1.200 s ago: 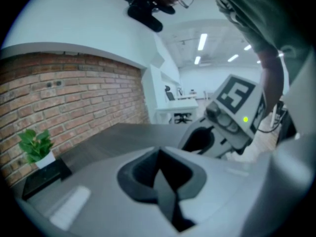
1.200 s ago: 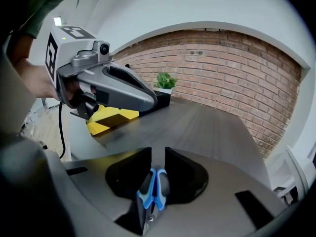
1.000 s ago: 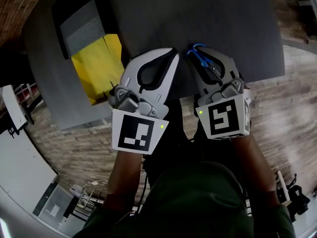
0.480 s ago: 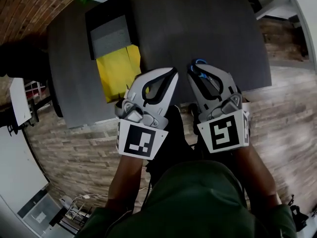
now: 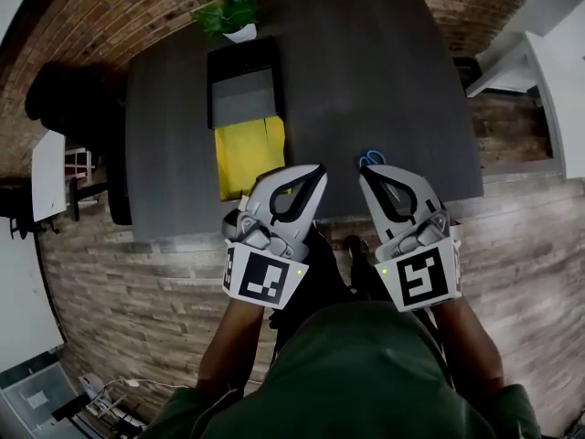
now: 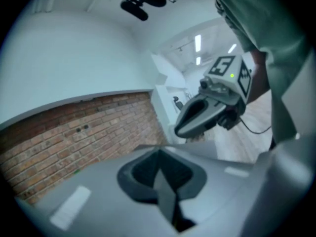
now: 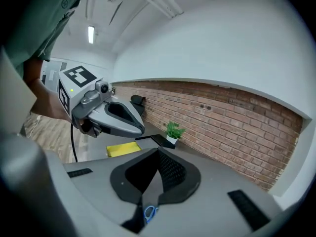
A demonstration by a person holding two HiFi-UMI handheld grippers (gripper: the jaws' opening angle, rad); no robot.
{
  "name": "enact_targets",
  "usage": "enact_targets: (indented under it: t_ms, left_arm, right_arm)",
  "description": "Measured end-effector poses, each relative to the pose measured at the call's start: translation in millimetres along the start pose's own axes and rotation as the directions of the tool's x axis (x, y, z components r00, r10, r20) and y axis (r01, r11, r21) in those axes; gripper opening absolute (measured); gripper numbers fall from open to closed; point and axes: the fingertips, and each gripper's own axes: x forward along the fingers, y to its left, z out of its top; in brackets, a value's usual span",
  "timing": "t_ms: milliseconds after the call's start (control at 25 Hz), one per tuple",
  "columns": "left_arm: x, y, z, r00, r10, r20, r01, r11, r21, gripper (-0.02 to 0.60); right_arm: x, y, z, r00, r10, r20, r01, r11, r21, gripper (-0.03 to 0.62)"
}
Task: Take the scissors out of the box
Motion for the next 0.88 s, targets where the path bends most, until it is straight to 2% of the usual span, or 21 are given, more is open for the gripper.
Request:
enact_targets:
  t_ms: [560, 880]
  left_arm:
    - [-53, 5, 11, 0.987, 0.144, -0.071, -0.142, 0.990, 0.023, 0.000]
    - [-62, -1, 25, 0.982, 0.167, -0.084, -0.165, 0.986, 0.037, 0.000]
  right_arm:
    - [-40, -2, 26, 0.996, 0.033, 0.080, -0.029, 0.998, -0.052, 0.006]
    - [-56, -11, 19, 0.996, 0.032, 0.089, -0.029, 0.999, -0.034, 0.008]
